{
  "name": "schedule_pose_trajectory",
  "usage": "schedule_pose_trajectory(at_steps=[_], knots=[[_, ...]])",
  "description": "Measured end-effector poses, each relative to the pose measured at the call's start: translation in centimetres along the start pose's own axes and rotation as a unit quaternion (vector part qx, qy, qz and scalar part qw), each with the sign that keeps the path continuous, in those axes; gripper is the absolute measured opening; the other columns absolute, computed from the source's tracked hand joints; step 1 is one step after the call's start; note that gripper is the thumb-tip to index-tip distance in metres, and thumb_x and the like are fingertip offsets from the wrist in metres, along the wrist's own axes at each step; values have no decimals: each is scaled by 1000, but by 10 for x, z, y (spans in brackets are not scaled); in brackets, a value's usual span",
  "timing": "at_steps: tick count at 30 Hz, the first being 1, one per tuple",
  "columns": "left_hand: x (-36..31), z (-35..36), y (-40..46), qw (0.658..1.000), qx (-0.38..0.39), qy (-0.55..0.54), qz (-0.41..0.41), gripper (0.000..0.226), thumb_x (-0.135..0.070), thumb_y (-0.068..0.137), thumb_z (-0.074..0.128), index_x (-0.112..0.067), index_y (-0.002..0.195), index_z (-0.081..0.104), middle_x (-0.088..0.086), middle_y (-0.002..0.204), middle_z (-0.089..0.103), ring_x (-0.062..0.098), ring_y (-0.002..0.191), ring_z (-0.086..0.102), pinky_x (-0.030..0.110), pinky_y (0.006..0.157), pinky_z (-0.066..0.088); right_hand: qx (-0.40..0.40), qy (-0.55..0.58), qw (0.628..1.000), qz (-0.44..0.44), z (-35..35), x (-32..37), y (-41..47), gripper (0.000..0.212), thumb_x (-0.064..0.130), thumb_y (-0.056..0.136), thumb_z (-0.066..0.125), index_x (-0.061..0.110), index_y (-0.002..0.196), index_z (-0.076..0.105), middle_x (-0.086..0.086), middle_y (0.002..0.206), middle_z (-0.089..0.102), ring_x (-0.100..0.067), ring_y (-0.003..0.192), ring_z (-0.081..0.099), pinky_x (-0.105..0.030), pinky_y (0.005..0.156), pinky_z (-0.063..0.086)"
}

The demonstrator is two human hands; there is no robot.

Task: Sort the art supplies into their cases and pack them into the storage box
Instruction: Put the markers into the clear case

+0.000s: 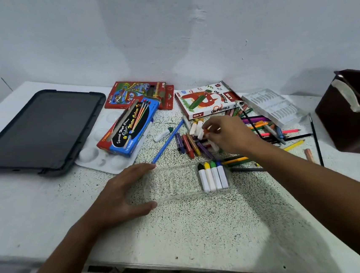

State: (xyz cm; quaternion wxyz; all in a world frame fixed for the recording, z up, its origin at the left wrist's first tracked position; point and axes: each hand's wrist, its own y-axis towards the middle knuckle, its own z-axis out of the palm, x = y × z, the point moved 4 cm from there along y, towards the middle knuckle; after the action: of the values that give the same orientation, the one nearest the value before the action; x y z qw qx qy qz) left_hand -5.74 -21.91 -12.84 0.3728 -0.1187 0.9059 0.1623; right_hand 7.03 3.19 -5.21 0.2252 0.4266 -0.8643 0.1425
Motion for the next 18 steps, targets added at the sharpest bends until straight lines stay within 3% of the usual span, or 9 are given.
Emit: schedule_pose_trajectory(at_steps=[3, 7, 13, 18], knots=[[1, 1, 1, 1000, 1, 0, -1, 80, -63, 65, 74, -39, 136, 48, -18, 139, 51, -5, 129, 44, 8, 104, 31, -11, 67, 998, -18, -12, 14, -12, 24, 20, 92, 62, 21, 116, 63, 7, 96, 65, -12, 89, 64, -23, 71, 49], [1, 0, 1, 1000, 3, 2, -2, 79, -64, 65, 73, -42, 136, 47, -20, 139, 50, -6, 128, 44, 5, 102, 30, 67, 131, 989, -29, 0, 26, -34, 25, 20, 90, 64, 26, 114, 62, 8, 96, 67, -8, 83, 67, -25, 72, 54], [1, 0, 1, 1000, 3, -2, -14, 82, -66, 64, 72, -47, 137, 42, -21, 139, 49, -6, 129, 43, 16, 102, 34, 109, 26, 992, -59, 35, 28, -46, 31, 21, 92, 61, 21, 123, 60, 3, 112, 67, -5, 90, 60, -15, 81, 49], [-2, -1, 1, 1000, -3, -6, -10, 78, -61, 64, 75, -40, 135, 50, -20, 137, 52, -6, 127, 45, 6, 103, 32, 90, -43, 990, -95, 39, 30, -48, 35, 29, 91, 60, 17, 124, 60, 0, 119, 62, -5, 93, 49, -17, 85, 39]])
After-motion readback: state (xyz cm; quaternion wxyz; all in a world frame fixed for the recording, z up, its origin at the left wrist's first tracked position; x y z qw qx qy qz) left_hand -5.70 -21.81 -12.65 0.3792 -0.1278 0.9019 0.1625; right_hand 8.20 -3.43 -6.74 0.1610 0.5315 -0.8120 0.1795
